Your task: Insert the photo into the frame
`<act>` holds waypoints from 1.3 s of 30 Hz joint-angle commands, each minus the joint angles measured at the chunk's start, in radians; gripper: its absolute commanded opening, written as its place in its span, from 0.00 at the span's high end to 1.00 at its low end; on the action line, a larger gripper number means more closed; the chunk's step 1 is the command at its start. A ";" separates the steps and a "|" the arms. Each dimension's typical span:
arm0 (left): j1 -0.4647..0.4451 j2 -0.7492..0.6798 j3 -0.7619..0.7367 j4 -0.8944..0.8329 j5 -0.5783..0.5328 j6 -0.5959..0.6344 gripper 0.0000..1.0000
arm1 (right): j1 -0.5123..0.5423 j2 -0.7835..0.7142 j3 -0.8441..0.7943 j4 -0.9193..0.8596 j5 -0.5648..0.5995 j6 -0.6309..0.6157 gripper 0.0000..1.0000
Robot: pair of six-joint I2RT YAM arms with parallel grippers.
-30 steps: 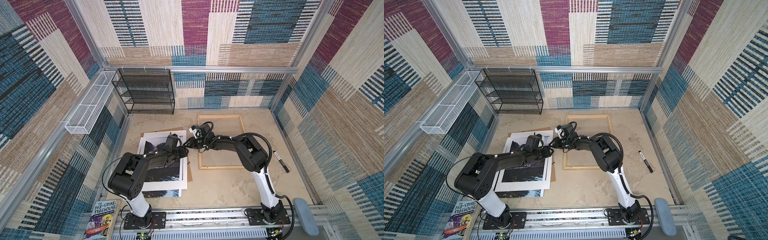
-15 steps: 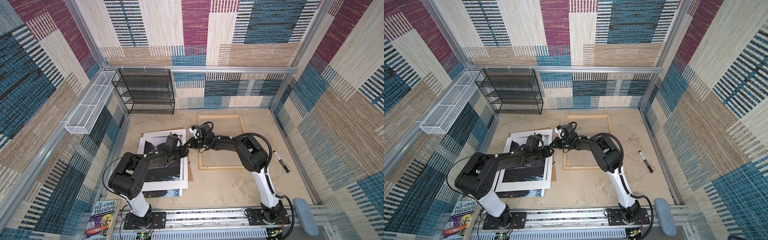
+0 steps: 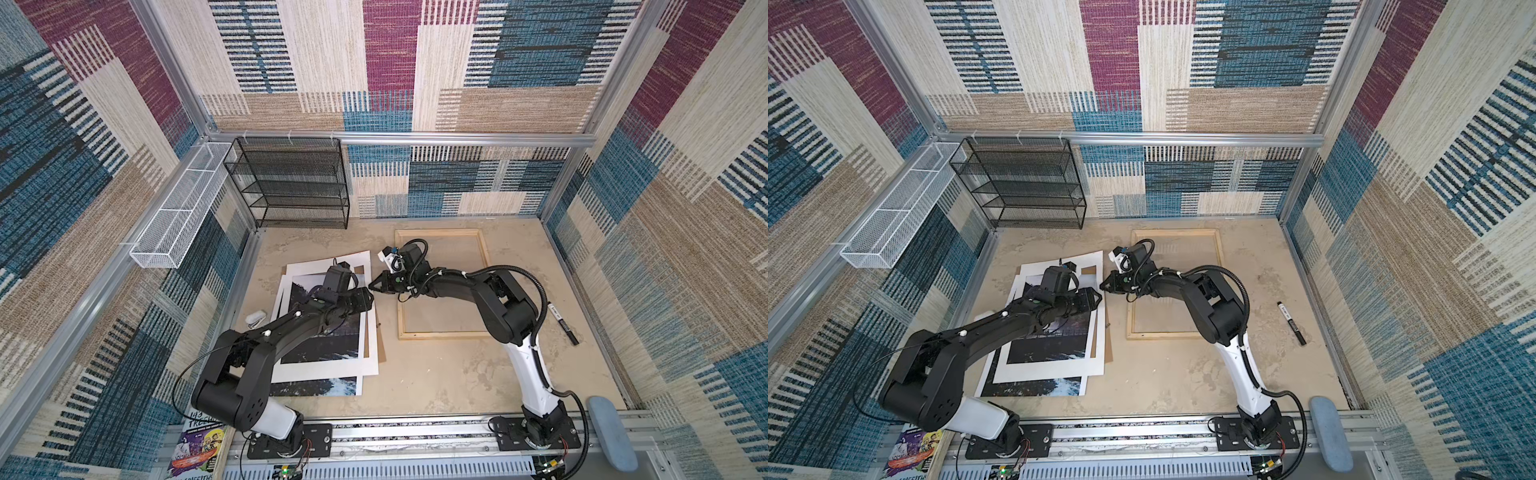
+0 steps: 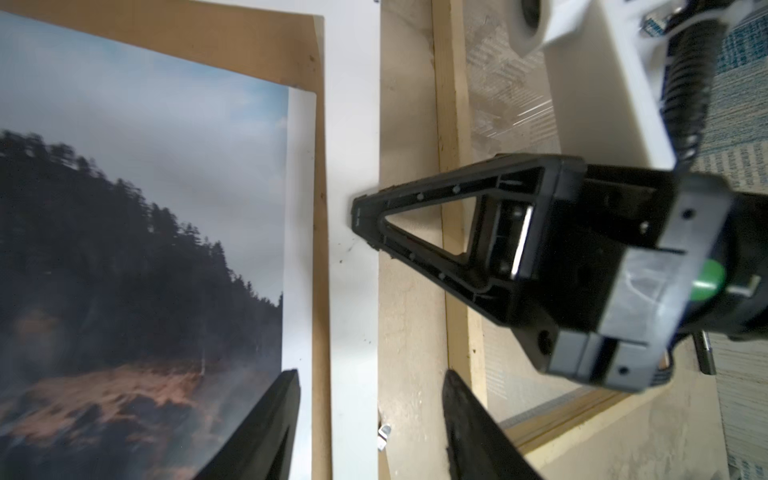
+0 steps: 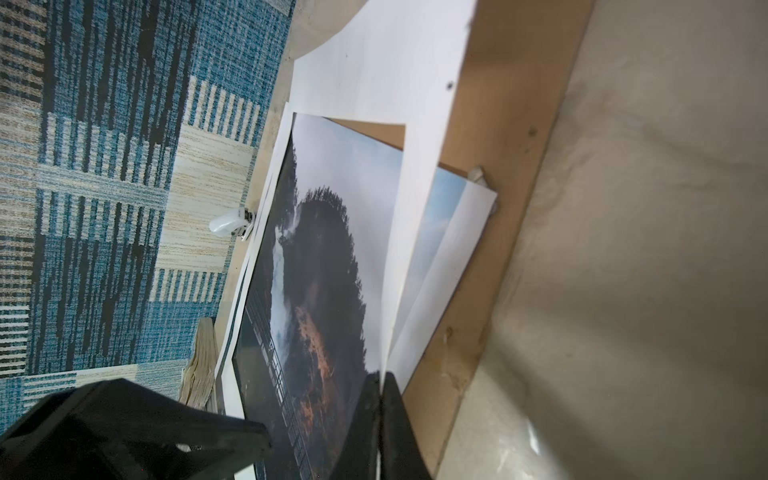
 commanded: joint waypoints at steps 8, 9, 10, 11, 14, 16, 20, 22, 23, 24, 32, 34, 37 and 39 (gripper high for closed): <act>0.110 -0.189 -0.036 -0.163 -0.126 0.036 0.40 | -0.088 -0.169 -0.029 -0.125 -0.068 -0.157 0.96; 0.118 -0.197 -0.041 -0.165 -0.125 0.037 0.39 | -0.099 -0.177 -0.028 -0.153 -0.074 -0.178 0.96; 0.126 -0.204 -0.044 -0.168 -0.120 0.041 0.39 | -0.112 -0.187 -0.030 -0.180 -0.074 -0.200 0.96; 0.132 -0.207 -0.044 -0.170 -0.113 0.049 0.39 | -0.124 -0.197 -0.038 -0.200 -0.081 -0.221 0.96; 0.142 -0.209 -0.046 -0.178 -0.110 0.063 0.39 | -0.154 -0.212 -0.046 -0.272 -0.112 -0.289 0.96; 0.149 -0.205 -0.053 -0.171 -0.108 0.064 0.39 | -0.166 -0.219 -0.053 -0.320 -0.116 -0.341 0.96; 0.170 -0.180 -0.052 -0.175 -0.100 0.061 0.38 | -0.187 -0.237 -0.082 -0.371 -0.108 -0.408 0.96; 0.185 -0.158 -0.047 -0.184 -0.094 0.055 0.38 | -0.198 -0.250 -0.103 -0.380 -0.096 -0.430 0.96; 0.192 -0.148 -0.046 -0.187 -0.090 0.052 0.37 | -0.205 -0.255 -0.113 -0.379 -0.091 -0.436 0.96; 0.198 -0.137 -0.046 -0.185 -0.083 0.050 0.37 | -0.210 -0.257 -0.122 -0.378 -0.083 -0.437 0.96; 0.217 -0.051 -0.031 -0.234 -0.123 0.030 0.38 | -0.227 -0.227 -0.153 -0.371 0.016 -0.435 0.96; 0.219 -0.038 -0.032 -0.232 -0.121 0.038 0.37 | -0.229 -0.223 -0.160 -0.370 0.044 -0.435 0.96; 0.220 -0.022 -0.039 -0.219 -0.101 0.041 0.37 | -0.229 -0.217 -0.162 -0.378 0.092 -0.435 0.97; 0.220 -0.010 -0.040 -0.208 -0.087 0.041 0.37 | -0.229 -0.217 -0.164 -0.380 0.110 -0.437 0.97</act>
